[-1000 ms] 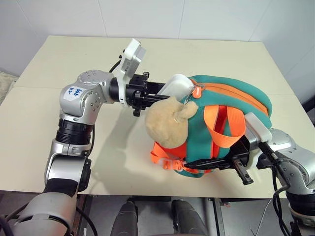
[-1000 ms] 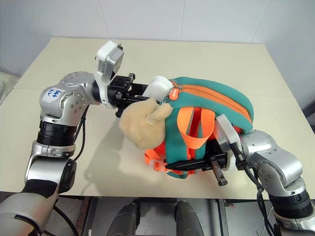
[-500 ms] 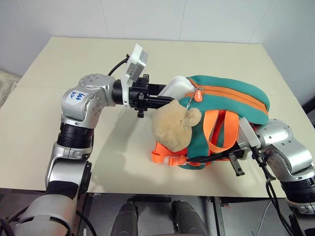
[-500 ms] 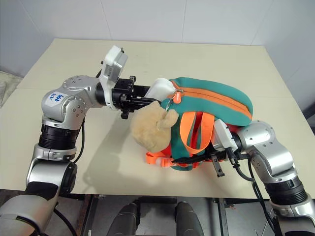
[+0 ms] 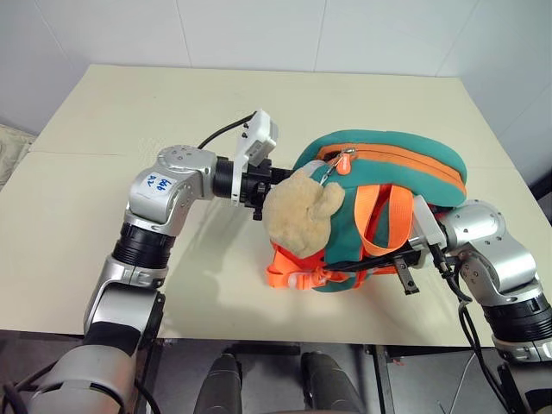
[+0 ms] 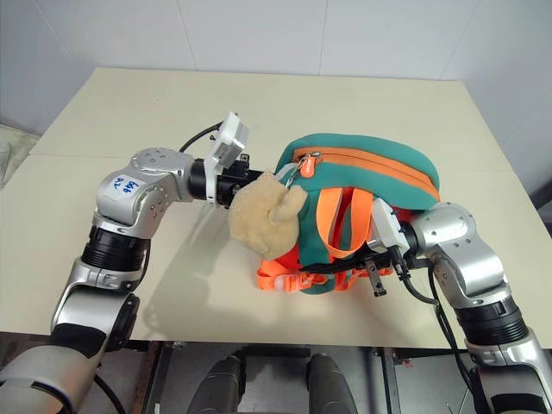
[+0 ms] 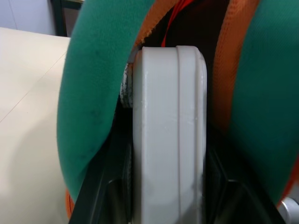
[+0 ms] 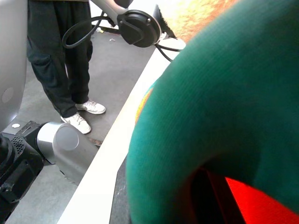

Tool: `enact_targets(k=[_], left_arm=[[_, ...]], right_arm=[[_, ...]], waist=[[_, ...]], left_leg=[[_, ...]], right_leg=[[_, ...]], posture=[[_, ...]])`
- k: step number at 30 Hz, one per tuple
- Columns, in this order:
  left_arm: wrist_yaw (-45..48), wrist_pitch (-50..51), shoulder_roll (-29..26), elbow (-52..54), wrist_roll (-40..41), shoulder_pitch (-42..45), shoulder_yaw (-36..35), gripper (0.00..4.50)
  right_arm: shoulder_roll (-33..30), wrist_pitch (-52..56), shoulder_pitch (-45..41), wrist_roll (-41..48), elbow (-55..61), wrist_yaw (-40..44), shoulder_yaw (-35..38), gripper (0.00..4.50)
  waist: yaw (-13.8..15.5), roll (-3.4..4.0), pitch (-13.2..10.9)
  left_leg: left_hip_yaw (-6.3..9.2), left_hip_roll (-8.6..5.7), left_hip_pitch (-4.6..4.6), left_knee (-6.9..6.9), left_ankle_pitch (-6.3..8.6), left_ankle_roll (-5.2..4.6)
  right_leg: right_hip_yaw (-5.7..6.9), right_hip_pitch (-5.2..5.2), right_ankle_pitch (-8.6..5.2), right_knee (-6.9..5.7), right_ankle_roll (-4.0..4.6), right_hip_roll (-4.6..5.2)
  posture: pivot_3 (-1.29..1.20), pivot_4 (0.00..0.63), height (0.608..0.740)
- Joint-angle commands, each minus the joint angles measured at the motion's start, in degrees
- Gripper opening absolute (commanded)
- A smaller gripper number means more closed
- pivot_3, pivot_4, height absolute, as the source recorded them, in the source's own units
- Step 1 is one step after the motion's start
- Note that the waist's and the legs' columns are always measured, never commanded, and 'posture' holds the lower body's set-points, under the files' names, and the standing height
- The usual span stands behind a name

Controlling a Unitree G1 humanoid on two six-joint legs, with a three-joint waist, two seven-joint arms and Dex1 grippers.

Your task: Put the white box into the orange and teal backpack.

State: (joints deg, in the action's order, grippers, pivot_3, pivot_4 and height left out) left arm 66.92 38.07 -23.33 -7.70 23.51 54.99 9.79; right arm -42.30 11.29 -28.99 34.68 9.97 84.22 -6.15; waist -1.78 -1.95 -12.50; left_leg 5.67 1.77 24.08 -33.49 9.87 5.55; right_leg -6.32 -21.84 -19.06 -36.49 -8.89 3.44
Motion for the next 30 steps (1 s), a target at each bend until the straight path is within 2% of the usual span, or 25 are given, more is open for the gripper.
enact_targets(k=[1, 6, 10, 30], left_arm=[[2.29, -1.84, 2.3, 0.58, -0.23, 0.61, 3.57, 1.72], [0.33, -0.62, 3.56, -1.44, -2.73, 1.52, 5.34, 3.23], [0.5, 1.29, 2.36, 0.57, -2.18, 1.63, 4.6, 4.47], [-0.56, 7.48, -12.82, 10.28, 1.32, 2.36, -3.73, 4.49]], right_arm=[[0.47, 0.59, -1.62, -1.41, -1.58, -2.37, 1.6, 0.0], [1.24, 0.51, -2.42, -1.45, -1.84, -2.73, 1.45, 0.0], [1.86, 0.58, -3.04, -1.01, -2.03, -2.8, 2.05, 0.0], [7.16, -2.07, -8.09, -2.01, -7.11, -1.93, 1.67, 0.0]], waist=[[0.0, 0.0, 0.0], [0.08, 0.0, 0.0], [-0.1, 0.0, 0.0], [-1.22, 0.03, -0.02]], left_leg=[[0.0, 0.0, 0.0, 0.01, 0.0, 0.0], [0.0, -0.01, 0.01, -0.02, 0.0, 0.0], [0.01, -0.01, 0.0, 0.02, 0.0, -0.01], [0.04, -0.01, 0.04, 0.27, 0.0, 0.0]], right_leg=[[0.0, 0.0, 0.0, 0.0, 0.0, 0.0], [0.0, 0.0, 0.01, 0.01, -0.01, 0.01], [0.0, 0.0, 0.01, 0.02, -0.01, 0.0], [0.01, -0.14, 0.01, -0.04, -0.01, 0.0]], posture=[[0.0, 0.15, 0.74], [0.0, 0.15, 0.74], [0.0, 0.15, 0.74], [0.0, 0.15, 0.74]])
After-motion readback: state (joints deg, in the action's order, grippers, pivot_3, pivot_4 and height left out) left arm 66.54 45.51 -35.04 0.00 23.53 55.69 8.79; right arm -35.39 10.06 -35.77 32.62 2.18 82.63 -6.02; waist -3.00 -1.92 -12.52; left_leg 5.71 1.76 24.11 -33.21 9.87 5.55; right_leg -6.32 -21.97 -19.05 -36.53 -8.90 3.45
